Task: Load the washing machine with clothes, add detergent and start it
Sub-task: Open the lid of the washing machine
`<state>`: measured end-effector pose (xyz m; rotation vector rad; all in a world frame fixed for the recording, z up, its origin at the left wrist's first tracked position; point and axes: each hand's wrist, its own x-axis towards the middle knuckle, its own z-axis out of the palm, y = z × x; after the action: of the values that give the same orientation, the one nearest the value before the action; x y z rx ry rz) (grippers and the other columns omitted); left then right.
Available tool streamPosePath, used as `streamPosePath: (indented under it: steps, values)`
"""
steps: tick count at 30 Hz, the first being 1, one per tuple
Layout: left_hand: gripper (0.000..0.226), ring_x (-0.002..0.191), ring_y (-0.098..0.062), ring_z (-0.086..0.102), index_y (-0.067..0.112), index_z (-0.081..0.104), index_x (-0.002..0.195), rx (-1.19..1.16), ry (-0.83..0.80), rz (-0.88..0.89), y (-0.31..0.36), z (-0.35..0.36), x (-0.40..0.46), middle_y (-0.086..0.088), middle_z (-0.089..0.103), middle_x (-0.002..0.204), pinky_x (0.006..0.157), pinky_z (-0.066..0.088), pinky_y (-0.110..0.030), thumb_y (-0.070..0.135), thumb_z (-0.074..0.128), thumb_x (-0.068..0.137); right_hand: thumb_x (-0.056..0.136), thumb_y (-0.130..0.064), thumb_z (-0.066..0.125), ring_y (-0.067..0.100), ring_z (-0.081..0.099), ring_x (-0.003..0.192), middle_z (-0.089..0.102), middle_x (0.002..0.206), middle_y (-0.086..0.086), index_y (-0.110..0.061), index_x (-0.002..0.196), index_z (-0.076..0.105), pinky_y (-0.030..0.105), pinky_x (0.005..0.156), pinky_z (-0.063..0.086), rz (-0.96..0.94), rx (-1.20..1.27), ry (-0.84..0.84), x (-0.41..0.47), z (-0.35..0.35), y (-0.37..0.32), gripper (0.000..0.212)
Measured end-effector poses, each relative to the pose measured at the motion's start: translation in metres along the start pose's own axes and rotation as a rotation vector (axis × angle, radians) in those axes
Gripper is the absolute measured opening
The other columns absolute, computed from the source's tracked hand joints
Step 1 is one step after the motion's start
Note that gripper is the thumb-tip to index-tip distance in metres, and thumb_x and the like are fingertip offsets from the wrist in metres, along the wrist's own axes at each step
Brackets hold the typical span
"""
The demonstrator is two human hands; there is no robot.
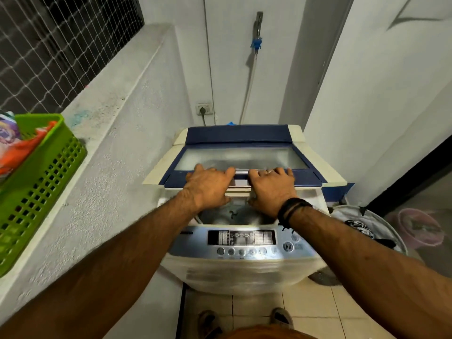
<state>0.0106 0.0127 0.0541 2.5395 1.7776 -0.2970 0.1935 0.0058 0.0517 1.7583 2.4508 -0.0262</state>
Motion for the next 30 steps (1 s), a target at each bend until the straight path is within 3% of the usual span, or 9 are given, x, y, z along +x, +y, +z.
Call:
streamPosePath:
  steps: [3, 7, 12, 17, 21, 25, 30]
  values:
    - [0.048, 0.098, -0.023, 0.061, 0.032, 0.037, 0.113, -0.020, 0.023, 0.014, -0.009, -0.029, 0.007, 0.005, 0.066, 0.106, 0.092, 0.042, -0.051, 0.056, 0.061, 0.079, 0.081, -0.060, 0.062, 0.034, 0.056, 0.118, 0.067, 0.122, 0.003, -0.027, 0.122, 0.048, 0.059, 0.107, 0.035, -0.025, -0.010, 0.078, 0.013, -0.022, 0.006, 0.055]
    - [0.048, 0.100, -0.021, 0.061, 0.034, 0.039, 0.111, -0.052, 0.065, 0.044, -0.022, -0.062, 0.018, 0.005, 0.064, 0.111, 0.091, 0.048, -0.049, 0.056, 0.064, 0.077, 0.077, -0.067, 0.063, 0.032, 0.055, 0.118, 0.063, 0.125, 0.002, -0.027, 0.123, 0.048, 0.062, 0.107, 0.035, -0.091, -0.037, 0.186, 0.027, -0.049, 0.018, 0.062]
    - [0.069, 0.105, -0.020, 0.058, 0.034, 0.032, 0.128, -0.034, 0.188, 0.052, -0.047, -0.091, 0.039, 0.003, 0.049, 0.126, 0.082, 0.054, -0.043, 0.069, 0.060, 0.076, 0.075, -0.070, 0.061, 0.034, 0.059, 0.108, 0.062, 0.115, 0.005, -0.027, 0.115, 0.053, 0.063, 0.101, 0.039, -0.163, -0.079, 0.372, 0.054, -0.072, 0.036, 0.059]
    - [0.062, 0.113, -0.020, 0.047, 0.040, 0.031, 0.137, -0.009, 0.335, 0.009, -0.066, -0.110, 0.060, 0.001, 0.041, 0.128, 0.086, 0.053, -0.039, 0.065, 0.054, 0.085, 0.071, -0.070, 0.069, 0.031, 0.064, 0.099, 0.063, 0.110, 0.002, -0.034, 0.128, 0.056, 0.066, 0.094, 0.045, -0.113, -0.091, 0.535, 0.086, -0.099, 0.050, 0.069]
    - [0.065, 0.121, -0.023, 0.044, 0.042, 0.025, 0.146, 0.017, 0.433, -0.087, -0.079, -0.126, 0.090, -0.001, 0.041, 0.136, 0.097, 0.045, -0.042, 0.065, 0.047, 0.089, 0.078, -0.068, 0.065, 0.031, 0.061, 0.111, 0.062, 0.121, -0.002, -0.035, 0.142, 0.044, 0.065, 0.098, 0.042, -0.029, -0.043, 0.532, 0.118, -0.119, 0.054, 0.074]
    - [0.066, 0.128, -0.028, 0.042, 0.041, 0.016, 0.150, -0.013, 0.431, -0.163, -0.089, -0.138, 0.124, -0.001, 0.039, 0.143, 0.109, 0.033, -0.053, 0.059, 0.046, 0.094, 0.083, -0.060, 0.065, 0.030, 0.056, 0.121, 0.060, 0.131, -0.004, -0.036, 0.141, 0.042, 0.063, 0.103, 0.038, 0.049, 0.032, 0.516, 0.148, -0.134, 0.055, 0.067]
    - [0.066, 0.134, -0.029, 0.038, 0.033, 0.020, 0.151, -0.064, 0.439, -0.228, -0.102, -0.144, 0.166, -0.002, 0.039, 0.148, 0.111, 0.024, -0.061, 0.051, 0.049, 0.095, 0.092, -0.056, 0.056, 0.028, 0.045, 0.132, 0.048, 0.143, -0.004, -0.037, 0.148, 0.030, 0.065, 0.107, 0.033, 0.062, 0.083, 0.450, 0.190, -0.146, 0.064, 0.065]
